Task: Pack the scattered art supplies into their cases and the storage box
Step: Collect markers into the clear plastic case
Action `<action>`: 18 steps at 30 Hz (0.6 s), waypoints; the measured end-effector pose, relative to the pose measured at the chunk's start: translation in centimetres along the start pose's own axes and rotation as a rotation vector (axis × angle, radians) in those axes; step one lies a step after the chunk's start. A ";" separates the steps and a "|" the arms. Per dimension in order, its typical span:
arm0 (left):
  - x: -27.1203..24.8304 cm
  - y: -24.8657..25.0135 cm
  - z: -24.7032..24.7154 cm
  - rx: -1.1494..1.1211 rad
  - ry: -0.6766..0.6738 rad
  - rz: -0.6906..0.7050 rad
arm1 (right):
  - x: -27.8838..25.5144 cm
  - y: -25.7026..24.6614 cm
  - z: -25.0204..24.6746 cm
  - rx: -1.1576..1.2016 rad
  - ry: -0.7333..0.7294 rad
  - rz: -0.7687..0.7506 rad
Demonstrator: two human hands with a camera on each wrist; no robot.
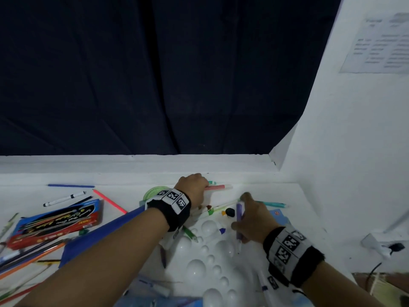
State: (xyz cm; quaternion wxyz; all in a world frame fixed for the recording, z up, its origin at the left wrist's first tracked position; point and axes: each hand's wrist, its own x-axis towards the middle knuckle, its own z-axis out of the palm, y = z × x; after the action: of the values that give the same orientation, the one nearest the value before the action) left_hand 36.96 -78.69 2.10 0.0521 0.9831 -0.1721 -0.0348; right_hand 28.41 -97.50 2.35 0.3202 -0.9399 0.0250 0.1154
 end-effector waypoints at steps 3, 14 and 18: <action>-4.9 -0.8 -2.6 -0.278 0.151 -0.014 | -2.7 -2.1 -0.1 0.313 -0.046 -0.079; -30.6 -9.7 -5.0 -0.885 0.551 -0.086 | -12.2 -11.5 7.5 0.733 -0.297 -0.404; -37.1 -14.1 -4.7 -1.004 0.610 -0.195 | -14.3 -14.6 12.2 0.773 -0.330 -0.418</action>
State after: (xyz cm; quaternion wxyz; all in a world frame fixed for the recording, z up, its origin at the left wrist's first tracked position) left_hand 7.22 -52.41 7.06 0.5543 0.8151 -0.0207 0.1673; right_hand 13.87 -78.86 5.03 0.6628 -0.7058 -0.1752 0.1788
